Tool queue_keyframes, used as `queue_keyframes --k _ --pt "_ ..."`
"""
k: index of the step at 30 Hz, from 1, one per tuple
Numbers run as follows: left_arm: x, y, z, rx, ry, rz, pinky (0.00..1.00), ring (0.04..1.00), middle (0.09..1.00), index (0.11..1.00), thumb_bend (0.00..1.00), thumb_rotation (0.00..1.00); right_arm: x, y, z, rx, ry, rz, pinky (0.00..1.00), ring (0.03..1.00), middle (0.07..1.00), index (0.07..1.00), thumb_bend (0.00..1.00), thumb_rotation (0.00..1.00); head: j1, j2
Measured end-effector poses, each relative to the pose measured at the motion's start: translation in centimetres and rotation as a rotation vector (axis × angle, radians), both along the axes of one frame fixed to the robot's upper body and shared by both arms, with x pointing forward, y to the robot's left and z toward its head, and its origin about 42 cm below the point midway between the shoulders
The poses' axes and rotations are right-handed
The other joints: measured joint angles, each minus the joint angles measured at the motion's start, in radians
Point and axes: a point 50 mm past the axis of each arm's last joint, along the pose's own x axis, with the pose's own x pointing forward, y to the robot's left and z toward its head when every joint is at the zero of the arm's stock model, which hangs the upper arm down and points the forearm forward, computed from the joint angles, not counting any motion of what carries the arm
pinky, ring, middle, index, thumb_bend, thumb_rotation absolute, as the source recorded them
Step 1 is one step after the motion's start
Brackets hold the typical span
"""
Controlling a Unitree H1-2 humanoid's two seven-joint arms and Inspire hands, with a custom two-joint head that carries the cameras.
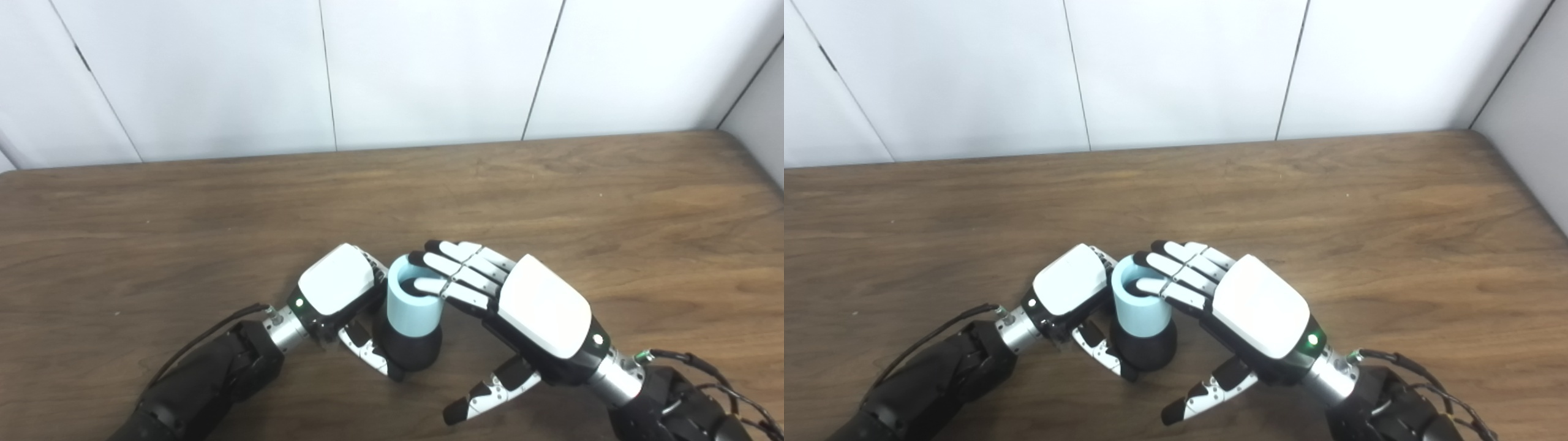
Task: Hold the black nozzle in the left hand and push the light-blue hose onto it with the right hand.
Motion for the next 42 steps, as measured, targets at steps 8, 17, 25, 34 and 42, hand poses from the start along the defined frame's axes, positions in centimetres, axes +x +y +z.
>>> queue_keyframes --k 8,17,25,34,42 --pt "0.0 -0.1 0.0 -0.001 0.003 -0.002 0.26 0.318 0.365 0.394 0.99 0.22 0.1 0.9 -0.1 0.014 0.038 -0.019 0.95 1.0 0.978 0.956 0.78 0.77 -0.002 -0.003" --pt "0.1 -0.2 0.0 -0.001 0.002 -0.003 0.26 0.318 0.364 0.388 0.98 0.22 1.4 0.9 1.1 0.026 0.018 -0.068 0.93 1.0 0.98 0.966 0.75 0.8 0.0 -0.006" --pt "0.2 -0.2 0.0 -0.002 -0.002 -0.004 0.24 0.305 0.351 0.386 0.98 0.23 1.7 0.8 1.6 0.066 -0.005 -0.093 0.89 0.978 0.955 0.957 0.73 0.77 0.0 -0.008" --pt "0.2 -0.2 0.0 0.001 -0.001 -0.002 0.23 0.302 0.346 0.377 0.97 0.23 1.6 0.0 2.1 0.146 -0.08 -0.088 0.79 0.916 0.914 0.905 0.73 0.76 -0.003 -0.008" --pt "0.3 -0.3 0.0 0.0 -0.003 -0.001 0.2 0.268 0.316 0.36 1.0 0.22 2.3 -1.6 1.0 0.41 0.05 -0.106 0.94 1.0 1.0 1.0 0.9 0.89 -0.002 -0.011"
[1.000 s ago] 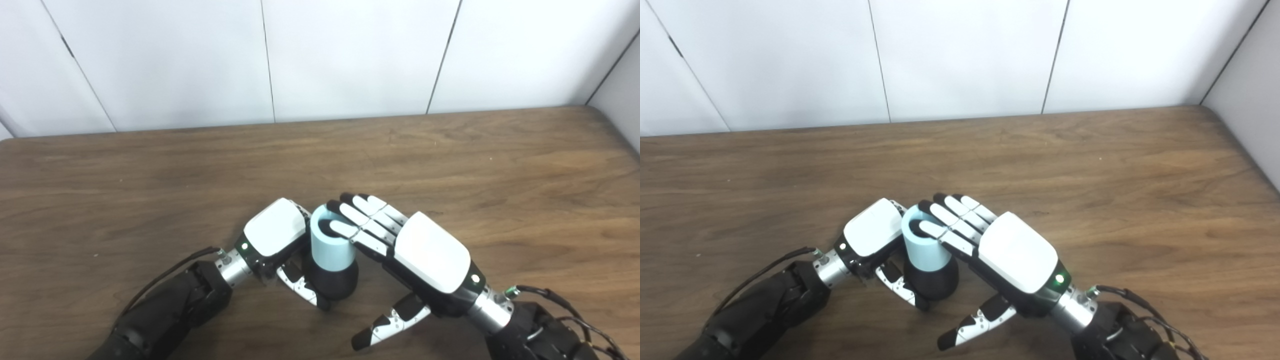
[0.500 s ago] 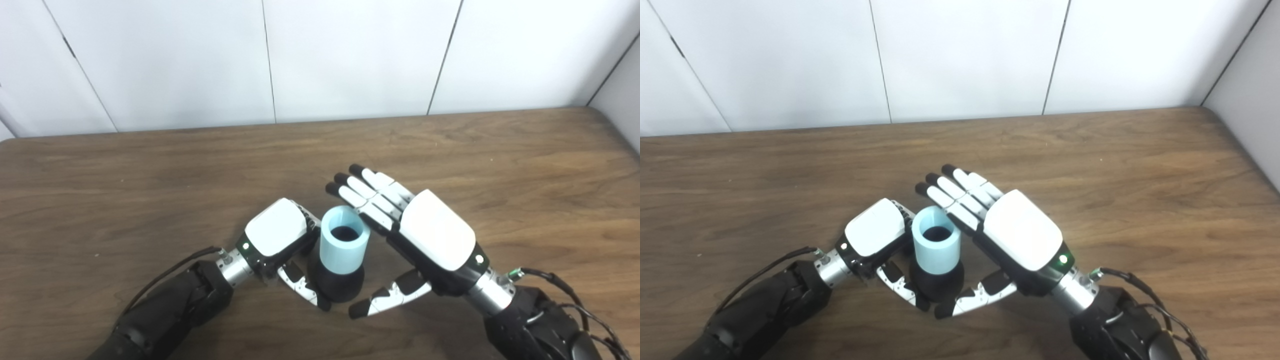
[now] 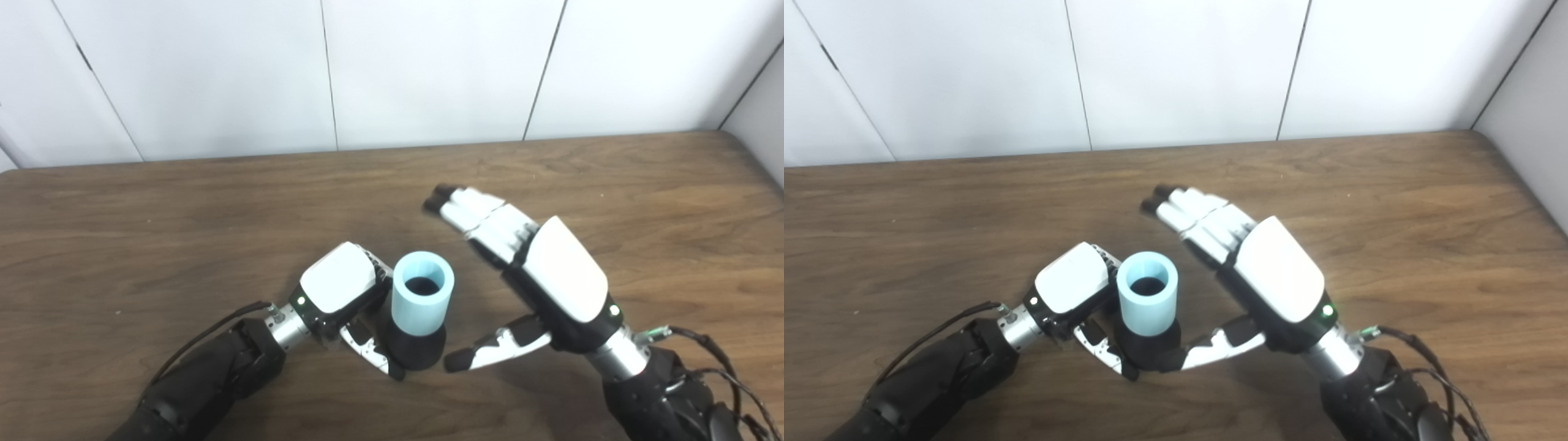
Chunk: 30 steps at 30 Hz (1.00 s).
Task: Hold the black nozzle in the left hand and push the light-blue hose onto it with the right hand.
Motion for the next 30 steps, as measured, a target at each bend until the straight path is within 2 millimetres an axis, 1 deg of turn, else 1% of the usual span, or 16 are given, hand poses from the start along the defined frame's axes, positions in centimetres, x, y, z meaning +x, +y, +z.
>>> queue_keyframes --k 2,4,6,7,8,9,10,11,13,16,19,22,23,25,28,30 --pt "0.0 -0.1 0.0 0.002 -0.002 -0.001 0.19 0.257 0.307 0.353 1.0 0.22 0.4 -1.4 -1.7 0.137 0.11 -0.057 0.94 1.0 1.0 1.0 0.91 0.91 0.002 0.0" --pt "0.0 0.0 0.0 0.001 -0.002 0.0 0.19 0.257 0.308 0.355 1.0 0.23 0.4 -2.6 -3.4 0.279 0.209 -0.144 0.96 1.0 1.0 1.0 0.91 0.91 0.003 0.003" --pt "0.0 0.1 0.0 0.0 0.0 0.003 0.2 0.27 0.317 0.358 1.0 0.23 0.2 -3.0 -4.6 0.415 0.28 -0.189 0.97 1.0 1.0 1.0 0.86 0.9 0.003 0.006" --pt "0.0 0.1 -0.1 0.0 0.001 0.004 0.22 0.296 0.344 0.381 1.0 0.23 0.2 -3.1 -5.2 0.476 0.306 -0.195 0.98 1.0 1.0 1.0 0.81 0.89 0.003 0.006" --pt "0.0 0.2 0.0 -0.001 0.003 0.005 0.26 0.336 0.391 0.428 1.0 0.24 0.3 -3.2 -5.7 0.523 0.328 -0.198 0.99 1.0 1.0 1.0 0.75 0.89 0.0 0.008" --pt "0.0 0.2 0.0 0.001 0.005 0.005 0.27 0.35 0.407 0.444 1.0 0.24 0.4 -3.3 -6.3 0.558 0.35 -0.199 0.99 1.0 1.0 1.0 0.73 0.89 0.0 0.008" --pt "0.0 0.1 0.0 0.0 0.007 0.005 0.29 0.36 0.413 0.453 1.0 0.25 0.5 -3.5 -6.8 0.581 0.367 -0.202 1.0 1.0 1.0 1.0 0.63 0.9 -0.002 0.006" --pt "0.0 0.1 0.1 -0.001 0.011 0.005 0.3 0.367 0.418 0.46 1.0 0.27 0.6 -3.9 -7.5 0.614 0.39 -0.206 1.0 1.0 1.0 1.0 0.55 0.91 0.0 0.005" --pt "0.0 0.1 0.1 -0.004 0.016 0.005 0.31 0.377 0.427 0.476 1.0 0.29 0.5 -4.5 -8.5 0.657 0.42 -0.228 1.0 1.0 1.0 1.0 0.48 0.94 0.008 0.005" --pt "-0.1 0.3 0.2 -0.008 0.026 0.013 0.33 0.399 0.447 0.507 1.0 0.29 0.2 -5.1 -8.8 0.691 0.42 -0.253 1.0 1.0 1.0 1.0 0.44 0.97 0.012 0.008" --pt "-0.1 0.4 0.2 -0.01 0.029 0.019 0.34 0.408 0.466 0.515 1.0 0.3 0.2 -5.3 -8.7 0.703 0.419 -0.26 1.0 1.0 1.0 0.993 0.46 0.93 0.014 0.006" --pt "0.0 0.5 0.2 -0.009 0.032 0.022 0.34 0.42 0.49 0.544 1.0 0.31 0.2 -5.2 -8.8 0.703 0.424 -0.26 1.0 1.0 1.0 0.988 0.48 0.93 0.015 0.006" --pt "0.0 0.5 0.3 -0.014 0.039 0.027 0.36 0.44 0.51 0.564 1.0 0.31 0.2 -5.2 -8.8 0.703 0.427 -0.262 1.0 1.0 1.0 0.988 0.48 0.92 0.015 0.006" --pt "-0.2 0.6 0.3 -0.022 0.056 0.039 0.43 0.518 0.581 0.629 1.0 0.31 0.2 -5.3 -8.9 0.701 0.435 -0.267 1.0 1.0 1.0 0.995 0.47 0.92 0.014 0.006" --pt "-0.3 0.7 0.4 -0.029 0.064 0.051 0.61 0.655 0.682 0.705 1.0 0.33 0.2 -5.3 -8.9 0.68 0.444 -0.275 1.0 1.0 1.0 1.0 0.43 0.93 0.015 0.006" --pt "-0.3 0.8 0.4 -0.026 0.06 0.055 0.7 0.713 0.729 0.754 1.0 0.37 0.3 -5.3 -8.9 0.658 0.443 -0.278 1.0 1.0 1.0 1.0 0.43 0.93 0.015 0.005"
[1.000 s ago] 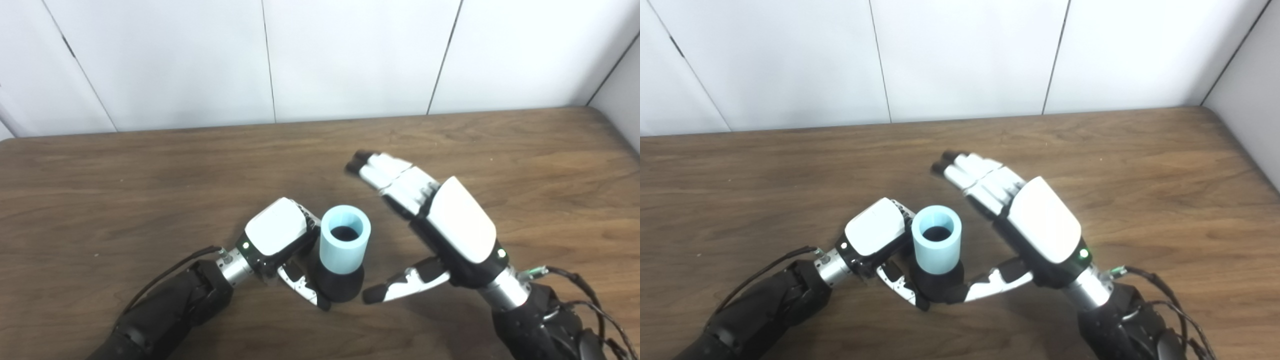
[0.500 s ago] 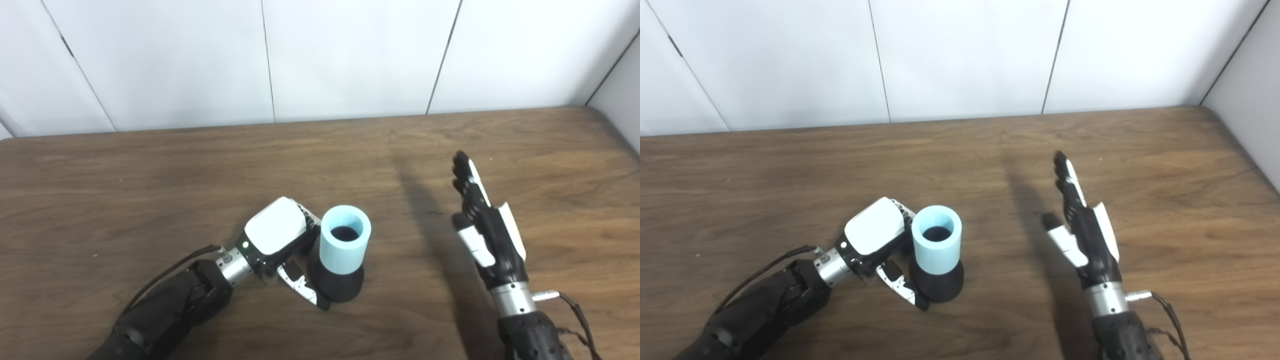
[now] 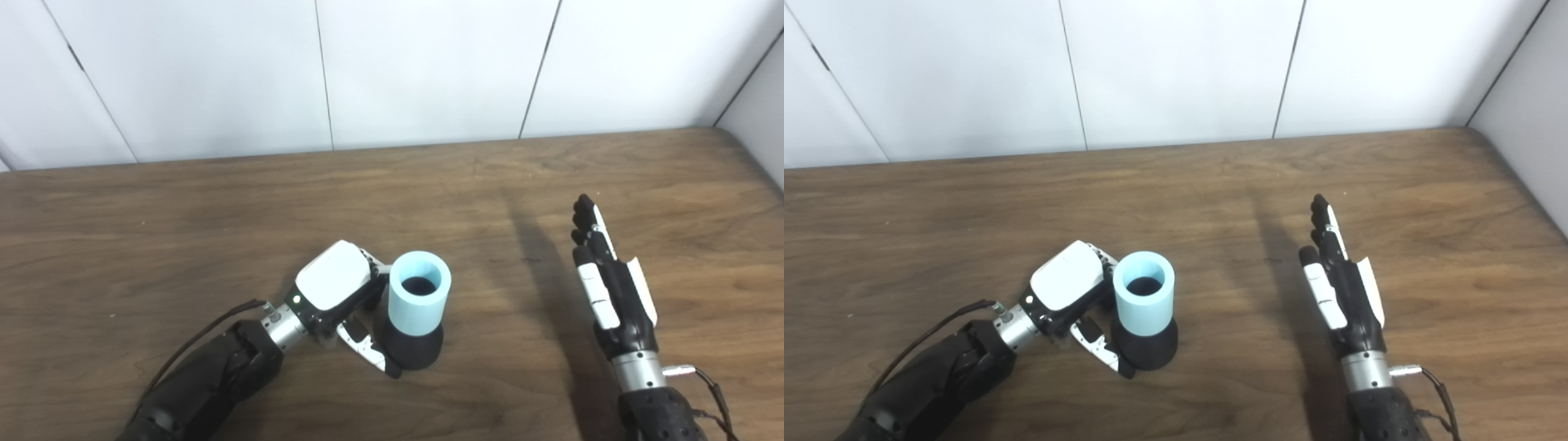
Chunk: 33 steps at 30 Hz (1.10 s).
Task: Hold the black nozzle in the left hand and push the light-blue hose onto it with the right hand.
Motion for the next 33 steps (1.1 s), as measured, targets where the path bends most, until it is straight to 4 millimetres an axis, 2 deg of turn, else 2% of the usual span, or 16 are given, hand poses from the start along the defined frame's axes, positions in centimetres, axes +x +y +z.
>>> queue_keyframes --k 6,16,21,33 --pt "-0.1 -0.2 -0.1 0.014 0.0 0.025 0.8 0.852 0.858 0.87 1.0 0.41 0.0 -0.3 0.1 -0.031 0.003 0.003 1.0 1.0 1.0 1.0 0.43 0.9 0.0 0.002" --pt "-0.2 -0.7 -0.2 0.055 0.051 0.083 0.93 0.992 0.992 0.995 1.0 0.46 0.0 -0.3 0.1 -0.045 0.005 0.006 1.0 1.0 1.0 1.0 0.52 0.89 0.005 0.002" --pt "-0.3 -0.7 0.1 0.059 0.055 0.1 0.97 1.0 1.0 1.0 1.0 0.48 0.1 -0.4 0.1 -0.059 0.008 0.007 1.0 1.0 1.0 1.0 0.55 0.89 0.011 -0.003" --pt "-0.1 0.3 0.8 0.082 0.096 0.132 0.98 1.0 1.0 1.0 1.0 0.45 0.5 0.0 0.0 -0.074 0.012 0.017 1.0 1.0 1.0 1.0 0.52 0.9 0.028 -0.018"
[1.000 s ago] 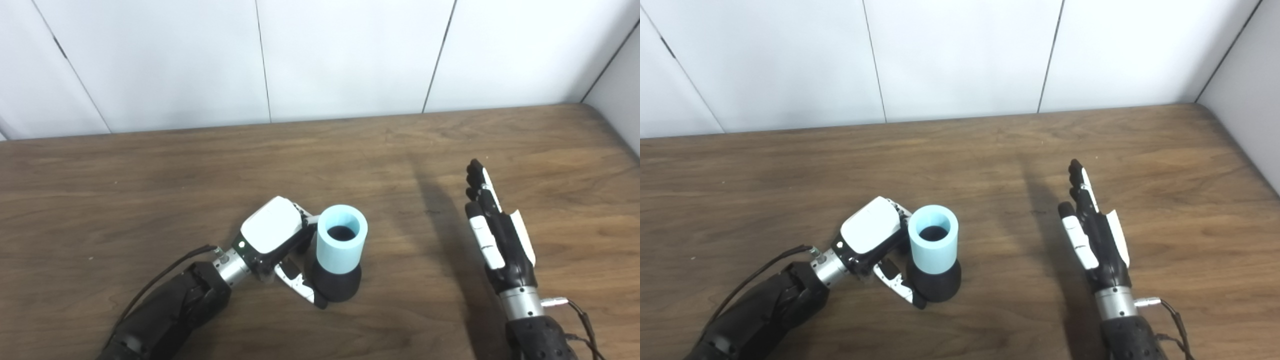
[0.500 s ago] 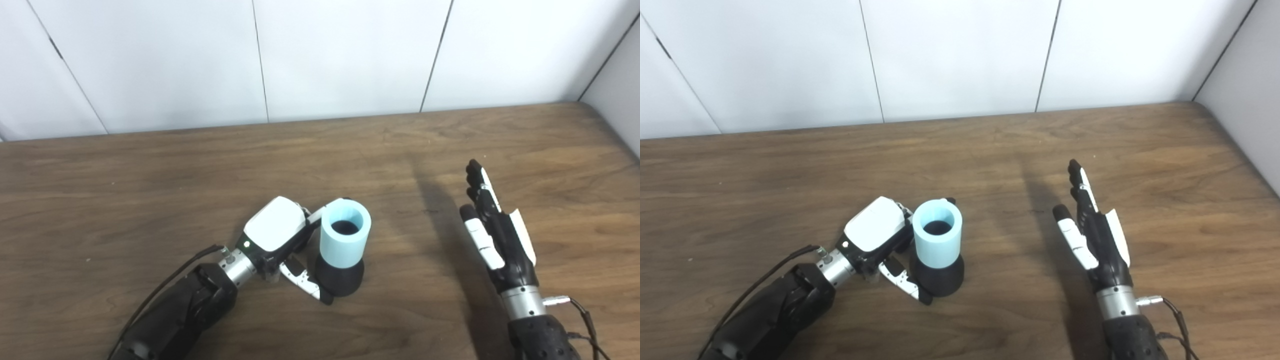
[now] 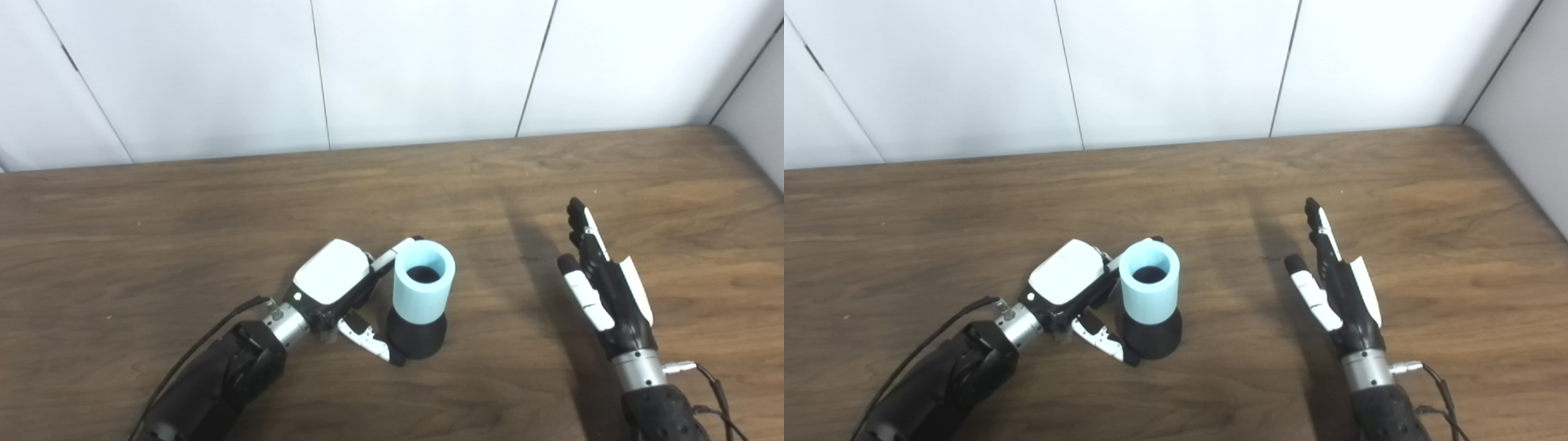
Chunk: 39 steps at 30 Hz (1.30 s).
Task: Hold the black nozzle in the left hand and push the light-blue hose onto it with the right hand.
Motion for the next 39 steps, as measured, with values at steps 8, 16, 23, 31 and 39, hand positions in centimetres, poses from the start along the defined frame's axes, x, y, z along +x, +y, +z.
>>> queue_keyframes --k 8,16,23,31,39 --pt "0.4 3.0 0.8 0.054 0.001 0.056 0.97 0.999 1.0 0.988 1.0 0.45 0.5 0.1 -0.4 0.002 0.011 0.005 1.0 1.0 1.0 1.0 0.54 0.9 0.011 -0.008" --pt "0.2 6.9 1.3 0.068 0.026 0.166 0.96 0.994 1.0 0.991 1.0 0.46 0.5 0.1 -0.6 0.007 0.017 0.007 1.0 1.0 1.0 1.0 0.56 0.87 0.017 -0.015" --pt "-0.4 8.7 1.5 0.07 0.027 0.199 0.89 0.942 0.96 0.954 1.0 0.46 0.6 0.2 -0.6 0.008 0.018 0.01 1.0 1.0 1.0 1.0 0.54 0.87 0.026 -0.021" --pt "-2.4 11.5 1.9 -0.06 0.085 0.313 0.8 0.86 0.872 0.823 1.0 0.37 0.9 0.2 -1.0 0.01 0.027 0.012 1.0 1.0 1.0 1.0 0.55 0.87 0.037 -0.034" --pt "-3.2 14.9 0.6 -0.242 0.023 0.452 0.55 0.656 0.627 0.368 0.61 0.45 1.3 -0.3 -1.5 0.001 0.03 0.006 1.0 1.0 1.0 1.0 0.5 0.89 0.046 -0.048"
